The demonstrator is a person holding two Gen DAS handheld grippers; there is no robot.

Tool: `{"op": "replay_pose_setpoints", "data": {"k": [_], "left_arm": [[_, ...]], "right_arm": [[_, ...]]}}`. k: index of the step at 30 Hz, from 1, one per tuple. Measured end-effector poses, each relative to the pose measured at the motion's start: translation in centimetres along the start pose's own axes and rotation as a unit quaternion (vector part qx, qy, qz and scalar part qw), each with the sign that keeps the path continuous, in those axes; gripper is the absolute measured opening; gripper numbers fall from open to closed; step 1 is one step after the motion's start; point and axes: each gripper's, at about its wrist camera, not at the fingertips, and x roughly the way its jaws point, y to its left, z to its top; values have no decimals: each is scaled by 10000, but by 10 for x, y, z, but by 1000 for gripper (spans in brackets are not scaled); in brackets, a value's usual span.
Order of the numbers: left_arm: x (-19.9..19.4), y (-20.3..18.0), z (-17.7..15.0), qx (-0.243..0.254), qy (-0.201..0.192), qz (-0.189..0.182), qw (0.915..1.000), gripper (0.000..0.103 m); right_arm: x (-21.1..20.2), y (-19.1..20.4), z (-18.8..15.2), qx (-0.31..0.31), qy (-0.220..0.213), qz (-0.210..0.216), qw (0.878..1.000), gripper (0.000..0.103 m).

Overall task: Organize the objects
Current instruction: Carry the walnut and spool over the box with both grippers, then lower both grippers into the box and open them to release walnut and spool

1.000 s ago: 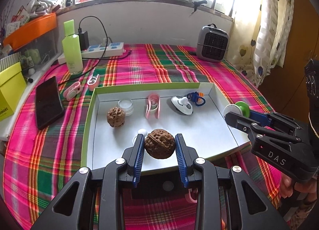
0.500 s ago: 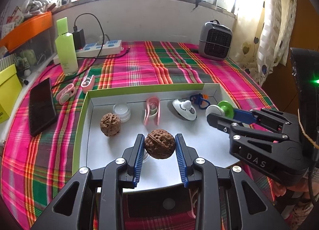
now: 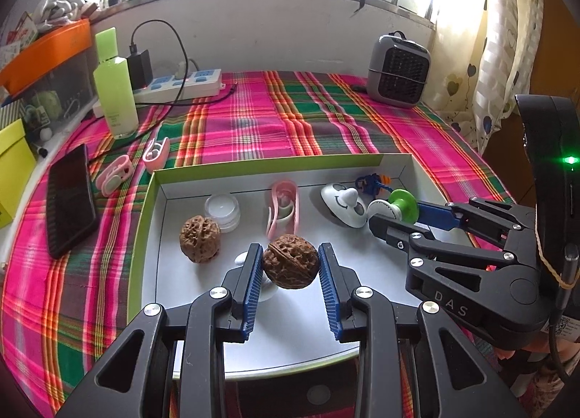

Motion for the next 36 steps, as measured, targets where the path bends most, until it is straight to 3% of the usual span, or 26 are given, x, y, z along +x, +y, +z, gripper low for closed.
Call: {"op": "replay_pose_setpoints", "data": {"k": [17, 36], "left_arm": [[12, -1, 4, 38, 82, 51, 9999, 29], [20, -13, 6, 141, 125, -10, 9998, 29]], "right_arm": [[3, 3, 2, -168, -55, -115, 9998, 34], [-26, -7, 2, 213, -556, -130, 9981, 37]]}}
